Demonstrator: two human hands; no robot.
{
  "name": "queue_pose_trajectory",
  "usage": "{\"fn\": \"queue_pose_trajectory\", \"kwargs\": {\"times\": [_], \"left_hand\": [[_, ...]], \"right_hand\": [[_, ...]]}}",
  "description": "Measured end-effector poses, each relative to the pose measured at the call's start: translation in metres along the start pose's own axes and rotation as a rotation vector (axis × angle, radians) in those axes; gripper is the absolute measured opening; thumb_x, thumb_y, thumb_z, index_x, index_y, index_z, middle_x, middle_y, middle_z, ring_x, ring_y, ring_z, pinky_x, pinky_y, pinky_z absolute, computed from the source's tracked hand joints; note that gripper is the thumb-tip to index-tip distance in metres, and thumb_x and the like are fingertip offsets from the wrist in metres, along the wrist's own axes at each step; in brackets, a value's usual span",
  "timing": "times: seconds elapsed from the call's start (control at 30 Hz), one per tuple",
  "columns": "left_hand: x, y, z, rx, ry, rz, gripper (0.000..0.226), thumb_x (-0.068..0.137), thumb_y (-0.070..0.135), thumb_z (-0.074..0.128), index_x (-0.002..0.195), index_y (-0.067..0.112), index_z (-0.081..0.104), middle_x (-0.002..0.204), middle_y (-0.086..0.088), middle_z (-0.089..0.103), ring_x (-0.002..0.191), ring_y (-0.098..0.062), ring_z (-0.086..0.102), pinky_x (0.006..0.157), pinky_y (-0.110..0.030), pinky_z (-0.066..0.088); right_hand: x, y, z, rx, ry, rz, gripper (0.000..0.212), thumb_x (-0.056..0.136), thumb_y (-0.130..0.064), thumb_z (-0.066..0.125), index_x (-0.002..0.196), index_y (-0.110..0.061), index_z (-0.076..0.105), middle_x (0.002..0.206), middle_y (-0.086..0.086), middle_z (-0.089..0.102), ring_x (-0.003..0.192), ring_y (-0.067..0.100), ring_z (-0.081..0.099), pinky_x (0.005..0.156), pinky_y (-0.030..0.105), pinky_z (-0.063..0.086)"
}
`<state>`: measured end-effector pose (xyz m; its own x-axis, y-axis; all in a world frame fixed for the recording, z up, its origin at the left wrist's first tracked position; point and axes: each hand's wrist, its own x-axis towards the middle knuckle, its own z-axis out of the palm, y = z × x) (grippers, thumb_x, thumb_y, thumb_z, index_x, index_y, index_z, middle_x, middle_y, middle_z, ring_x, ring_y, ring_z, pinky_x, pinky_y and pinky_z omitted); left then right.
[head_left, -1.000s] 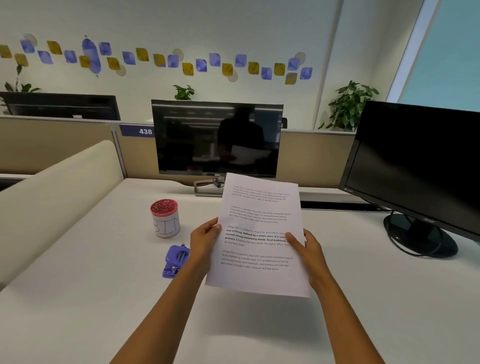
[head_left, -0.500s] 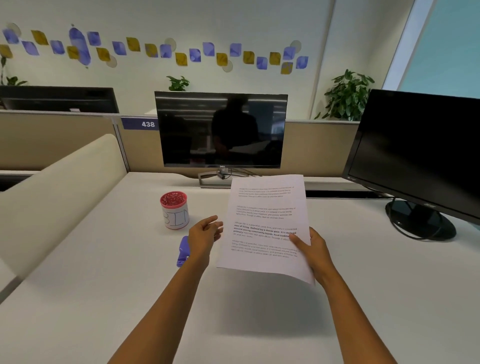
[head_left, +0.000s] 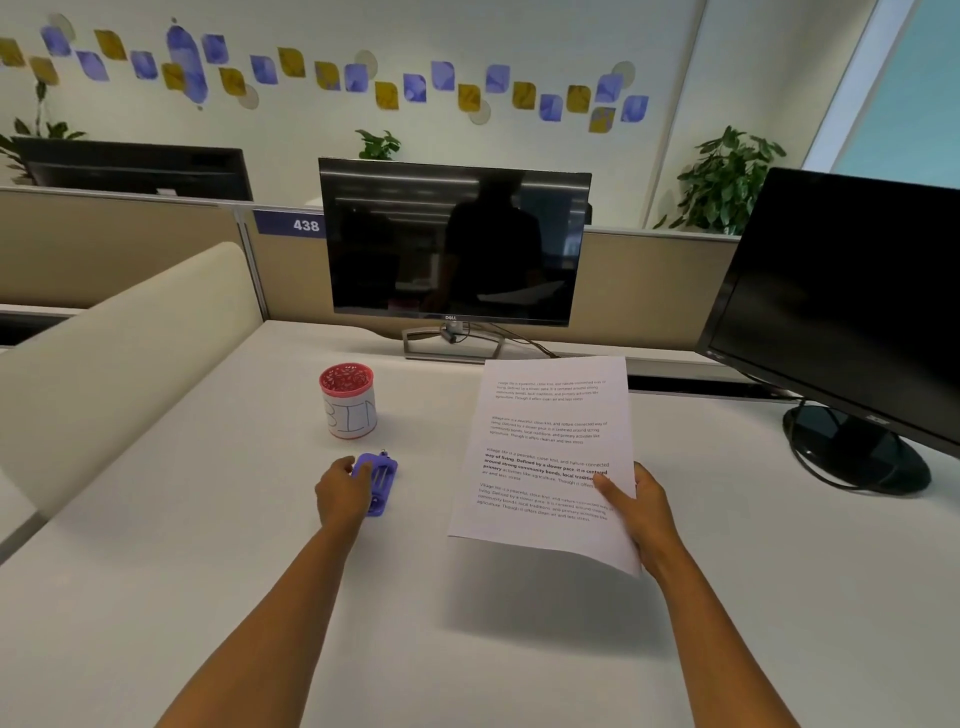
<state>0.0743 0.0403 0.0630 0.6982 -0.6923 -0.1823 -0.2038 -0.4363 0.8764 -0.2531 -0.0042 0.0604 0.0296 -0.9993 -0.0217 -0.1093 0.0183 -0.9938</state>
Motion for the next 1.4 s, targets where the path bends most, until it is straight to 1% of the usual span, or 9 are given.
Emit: {"fn": "queue_pose_trajectory", "kwargs": {"times": [0.17, 0.37, 0.57, 0.67, 0.8, 0.87, 1.07, 1.27, 1.4], "left_hand": [[0.009, -0.008, 0.003, 0.037, -0.008, -0.039, 0.036, 0.093, 0.021, 0.049, 0.115, -0.005, 0.06, 0.114, -0.024, 0.064, 0.103, -0.037, 0.059, 0.087, -0.04, 0.046], [0.013, -0.007, 0.007, 0.03, 0.007, -0.082, 0.037, 0.091, 0.024, 0.053, 0.116, -0.003, 0.06, 0.114, -0.022, 0.064, 0.104, -0.036, 0.059, 0.087, -0.039, 0.046], [0.015, -0.003, 0.013, -0.011, 0.017, -0.138, 0.035, 0.09, 0.023, 0.055, 0.113, -0.003, 0.06, 0.113, -0.022, 0.064, 0.084, -0.027, 0.053, 0.073, -0.032, 0.042], [0.015, 0.002, 0.016, -0.06, 0.003, -0.168, 0.033, 0.089, 0.021, 0.057, 0.112, -0.002, 0.059, 0.111, -0.021, 0.063, 0.084, -0.025, 0.049, 0.072, -0.029, 0.037], [0.02, 0.012, 0.015, -0.166, -0.073, -0.308, 0.041, 0.089, 0.023, 0.057, 0.119, -0.006, 0.052, 0.115, -0.022, 0.06, 0.091, -0.03, 0.055, 0.082, -0.036, 0.041], [0.023, 0.014, 0.016, -0.358, -0.141, -0.388, 0.044, 0.089, 0.018, 0.057, 0.124, -0.007, 0.048, 0.111, -0.02, 0.059, 0.078, -0.028, 0.055, 0.091, -0.04, 0.044], [0.01, 0.03, 0.019, -0.74, -0.325, -0.447, 0.042, 0.088, 0.008, 0.058, 0.126, -0.001, 0.043, 0.092, -0.016, 0.057, 0.071, -0.024, 0.055, 0.075, -0.04, 0.049], [-0.001, 0.049, 0.024, -0.785, -0.476, -0.317, 0.03, 0.088, 0.007, 0.057, 0.113, 0.006, 0.041, 0.091, -0.013, 0.058, 0.08, -0.024, 0.057, 0.077, -0.038, 0.048], [-0.005, 0.058, 0.029, -0.752, -0.518, -0.271, 0.026, 0.087, 0.008, 0.058, 0.11, 0.004, 0.047, 0.091, -0.013, 0.06, 0.079, -0.022, 0.059, 0.067, -0.033, 0.053]], "right_hand": [[0.004, 0.007, -0.005, 0.006, -0.012, 0.008, 0.039, 0.086, -0.025, 0.063, 0.122, -0.017, 0.053, 0.115, 0.007, 0.065, 0.092, 0.026, 0.068, 0.07, 0.036, 0.059], [0.008, 0.007, -0.007, 0.028, -0.021, 0.016, 0.032, 0.087, -0.021, 0.061, 0.118, -0.018, 0.053, 0.109, 0.005, 0.065, 0.087, 0.019, 0.067, 0.054, 0.018, 0.055], [0.017, 0.009, -0.009, 0.03, -0.025, 0.019, 0.034, 0.087, -0.021, 0.062, 0.119, -0.016, 0.053, 0.11, 0.006, 0.065, 0.088, 0.02, 0.067, 0.054, 0.018, 0.055], [0.023, 0.009, -0.009, 0.03, -0.029, 0.017, 0.033, 0.087, -0.022, 0.062, 0.118, -0.017, 0.053, 0.111, 0.006, 0.065, 0.088, 0.02, 0.068, 0.055, 0.019, 0.056], [0.029, 0.007, -0.008, 0.035, -0.037, 0.009, 0.034, 0.087, -0.022, 0.061, 0.12, -0.016, 0.053, 0.111, 0.006, 0.065, 0.089, 0.02, 0.068, 0.057, 0.02, 0.056], [0.032, 0.007, -0.007, 0.03, -0.04, 0.008, 0.037, 0.087, -0.023, 0.062, 0.122, -0.016, 0.053, 0.113, 0.006, 0.065, 0.09, 0.021, 0.068, 0.059, 0.022, 0.057], [0.036, 0.003, -0.006, 0.036, -0.037, -0.009, 0.036, 0.086, -0.024, 0.063, 0.12, -0.017, 0.054, 0.113, 0.005, 0.066, 0.092, 0.02, 0.068, 0.064, 0.024, 0.058], [0.033, -0.006, -0.011, 0.014, -0.055, -0.022, 0.039, 0.086, -0.026, 0.063, 0.122, -0.018, 0.052, 0.113, 0.003, 0.066, 0.093, 0.021, 0.068, 0.068, 0.029, 0.059], [0.029, -0.014, -0.013, 0.023, -0.069, -0.04, 0.035, 0.086, -0.027, 0.063, 0.119, -0.021, 0.053, 0.112, 0.0, 0.067, 0.093, 0.02, 0.068, 0.071, 0.032, 0.059]]}}
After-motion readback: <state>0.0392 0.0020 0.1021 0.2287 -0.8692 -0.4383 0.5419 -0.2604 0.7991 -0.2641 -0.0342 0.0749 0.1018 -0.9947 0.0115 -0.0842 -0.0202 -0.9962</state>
